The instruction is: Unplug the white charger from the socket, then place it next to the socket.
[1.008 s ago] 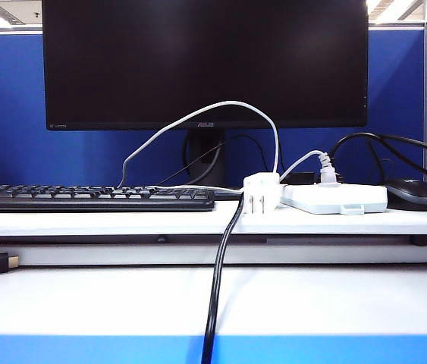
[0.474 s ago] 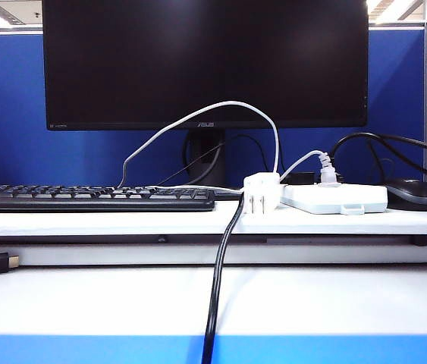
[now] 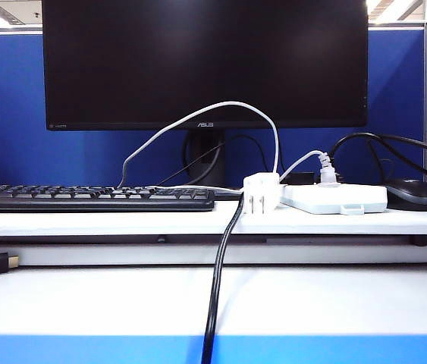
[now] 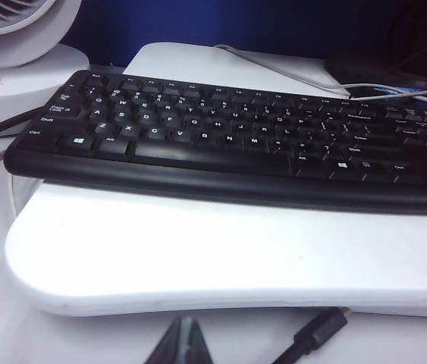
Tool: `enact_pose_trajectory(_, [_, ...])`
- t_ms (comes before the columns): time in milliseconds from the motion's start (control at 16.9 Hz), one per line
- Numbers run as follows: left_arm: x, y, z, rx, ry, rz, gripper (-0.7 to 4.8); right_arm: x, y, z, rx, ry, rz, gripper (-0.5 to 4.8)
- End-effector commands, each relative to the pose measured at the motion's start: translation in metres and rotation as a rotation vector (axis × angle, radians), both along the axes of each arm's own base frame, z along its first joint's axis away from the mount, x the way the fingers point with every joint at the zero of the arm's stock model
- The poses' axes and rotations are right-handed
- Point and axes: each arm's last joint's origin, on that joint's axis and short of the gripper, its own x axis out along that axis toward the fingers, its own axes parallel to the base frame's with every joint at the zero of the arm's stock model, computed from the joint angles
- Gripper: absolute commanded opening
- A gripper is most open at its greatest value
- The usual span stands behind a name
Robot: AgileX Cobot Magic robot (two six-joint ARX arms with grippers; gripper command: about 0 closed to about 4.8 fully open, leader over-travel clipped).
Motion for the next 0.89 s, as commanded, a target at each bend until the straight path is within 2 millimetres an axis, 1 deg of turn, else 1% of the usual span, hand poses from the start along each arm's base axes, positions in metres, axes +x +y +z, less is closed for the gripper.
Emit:
enact_pose_trajectory(59, [0.0,0.0,-0.001,-0.002,0.01,0.001,0.02,0.006,-0.009,-0.001,0.009,-0.075,-0.136,-0.01])
enact_pose_trajectory(415, [0.0,0.0,-0.001,-0.002,0.008,0.001,0.02,0.008,-0.022,-0.001,0.005,-0.093,-0.286,-0.01])
enact_pose_trajectory(593, [0.0,0.0,-0.001,-0.002,0.008,0.001,0.02,0.008,-0.025,-0.001,0.004,-0.095,-0.319,-0.01])
enact_pose_trajectory(889, [0.0,0.0,-0.001,-0.002,0.008,0.001,0.02,0.009,-0.025,-0.002,0.007,-0.11,-0.316,-0.01])
